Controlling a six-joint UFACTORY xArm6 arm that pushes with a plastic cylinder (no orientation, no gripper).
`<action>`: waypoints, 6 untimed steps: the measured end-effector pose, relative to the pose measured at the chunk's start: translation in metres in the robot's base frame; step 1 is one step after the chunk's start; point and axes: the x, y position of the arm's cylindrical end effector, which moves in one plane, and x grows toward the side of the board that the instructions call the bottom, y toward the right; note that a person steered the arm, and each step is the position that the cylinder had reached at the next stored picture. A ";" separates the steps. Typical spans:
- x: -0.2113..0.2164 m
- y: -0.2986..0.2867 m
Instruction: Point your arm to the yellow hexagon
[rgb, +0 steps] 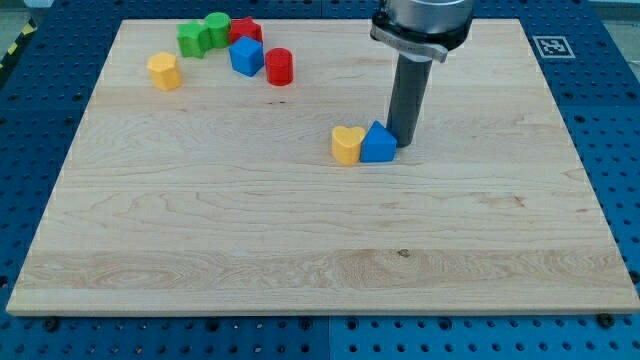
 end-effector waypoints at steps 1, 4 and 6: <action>-0.015 0.005; -0.038 -0.132; -0.066 -0.308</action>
